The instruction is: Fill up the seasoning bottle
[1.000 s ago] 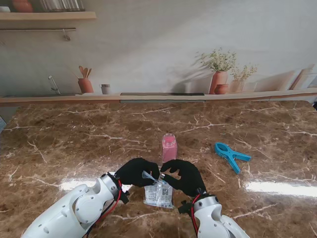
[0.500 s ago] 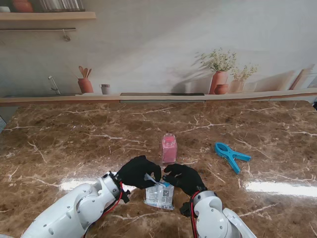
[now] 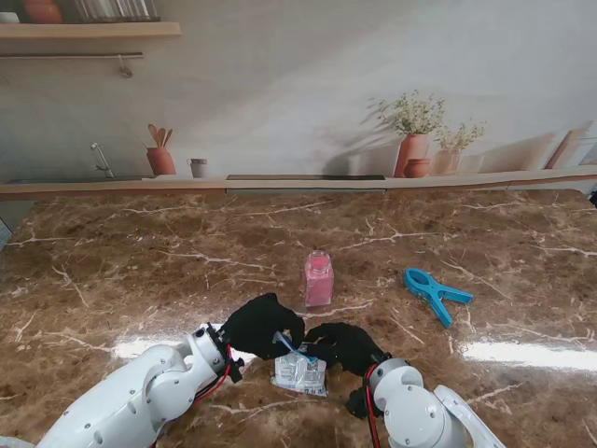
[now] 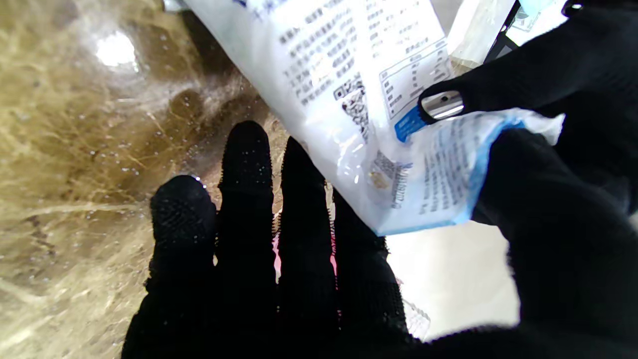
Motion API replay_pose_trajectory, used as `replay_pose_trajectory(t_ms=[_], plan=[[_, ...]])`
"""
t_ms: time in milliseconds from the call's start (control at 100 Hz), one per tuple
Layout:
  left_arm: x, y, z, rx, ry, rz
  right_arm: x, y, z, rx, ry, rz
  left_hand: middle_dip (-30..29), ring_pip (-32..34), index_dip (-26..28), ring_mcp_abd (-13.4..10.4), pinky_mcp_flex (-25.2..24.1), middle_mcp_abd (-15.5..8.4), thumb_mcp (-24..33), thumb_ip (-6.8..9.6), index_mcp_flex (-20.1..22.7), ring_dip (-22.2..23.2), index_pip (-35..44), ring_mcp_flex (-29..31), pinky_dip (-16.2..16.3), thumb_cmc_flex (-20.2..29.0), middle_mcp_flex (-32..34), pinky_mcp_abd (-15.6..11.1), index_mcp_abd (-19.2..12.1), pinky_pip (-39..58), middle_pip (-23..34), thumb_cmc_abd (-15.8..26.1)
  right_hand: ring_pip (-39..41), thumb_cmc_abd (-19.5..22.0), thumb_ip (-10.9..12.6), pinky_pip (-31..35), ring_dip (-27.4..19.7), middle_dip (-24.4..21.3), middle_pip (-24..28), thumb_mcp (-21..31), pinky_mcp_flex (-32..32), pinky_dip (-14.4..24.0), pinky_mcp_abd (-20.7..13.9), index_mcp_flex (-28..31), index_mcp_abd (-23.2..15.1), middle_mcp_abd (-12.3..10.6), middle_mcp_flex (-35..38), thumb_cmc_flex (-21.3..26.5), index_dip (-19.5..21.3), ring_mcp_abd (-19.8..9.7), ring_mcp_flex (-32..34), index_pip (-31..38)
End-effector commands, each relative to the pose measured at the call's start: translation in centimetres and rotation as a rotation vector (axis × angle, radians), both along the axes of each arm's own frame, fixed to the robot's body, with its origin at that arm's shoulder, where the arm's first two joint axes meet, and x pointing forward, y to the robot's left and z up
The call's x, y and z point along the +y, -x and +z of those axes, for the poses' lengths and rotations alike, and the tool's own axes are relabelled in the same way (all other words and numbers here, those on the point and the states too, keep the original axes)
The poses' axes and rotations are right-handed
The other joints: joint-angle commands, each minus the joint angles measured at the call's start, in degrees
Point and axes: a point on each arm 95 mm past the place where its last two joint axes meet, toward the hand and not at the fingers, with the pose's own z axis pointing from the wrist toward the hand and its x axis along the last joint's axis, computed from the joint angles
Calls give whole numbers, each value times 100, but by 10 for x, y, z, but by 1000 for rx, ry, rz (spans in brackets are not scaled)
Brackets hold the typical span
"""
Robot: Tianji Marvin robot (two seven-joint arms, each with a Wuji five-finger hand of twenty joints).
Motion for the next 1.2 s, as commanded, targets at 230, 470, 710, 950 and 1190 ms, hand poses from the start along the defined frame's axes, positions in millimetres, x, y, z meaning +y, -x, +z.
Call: replay_pose_trajectory(t_ms=[230,470,710,950,1190], plan=[[1,3,-5,-9,-16,7,7,1,-10,9,-7,25,-91,-52,-57,-135,-61,-261,79,69,28,-22,237,60,35,-46,11,-178,-85,56,97,76,1526,-1065,-913,1116,675,1269,910,1793,716,140,-232,569,-714,-289,1291,1175,-783,-321,986,2756],[8,1,0,12,-22,24,9,0,-11,-42,48,37,-2163,-300,87,-251,-518,-92,-226,-259,-402,-212,-964,-480,120,-974,-1130,-420,423,-189,803,-352,2410,-1617,-937,1418,1074,2039,1429,2609,1101,62,-172,1097,-1128,-406,1867,1516,-75,-538,1501,3253],[24,2,9,98,88,99,14,0,-14,-163,84,-8,-2759,-531,593,-54,-983,177,-3012,642,-460,-235,-2180,-1052,464,-2748,-1500,-577,930,-433,415,2315,2749,-1822,-875,1502,1277,2391,1644,2958,1223,35,-120,1243,-1276,-439,1974,1509,501,-607,1631,3244],[27,2,12,144,87,200,23,2,-13,-386,117,-27,-2911,-370,291,244,-1042,500,-5376,906,-115,-278,-2952,-1056,731,-1685,-1249,-524,1305,-243,131,4191,2851,-1891,-875,1543,1343,2467,1712,3088,1320,15,-80,1336,-1347,-479,2047,1498,653,-632,1715,3224],[23,4,4,225,-4,208,32,5,-8,-488,91,-27,-3075,-463,93,207,-1126,518,-5395,920,-183,-359,-3298,-1205,816,-1427,-1321,-543,1355,-148,-18,3721,2849,-1899,-900,1549,1358,2473,1715,3122,1342,3,-67,1344,-1369,-501,2054,1471,693,-655,1715,3195]])
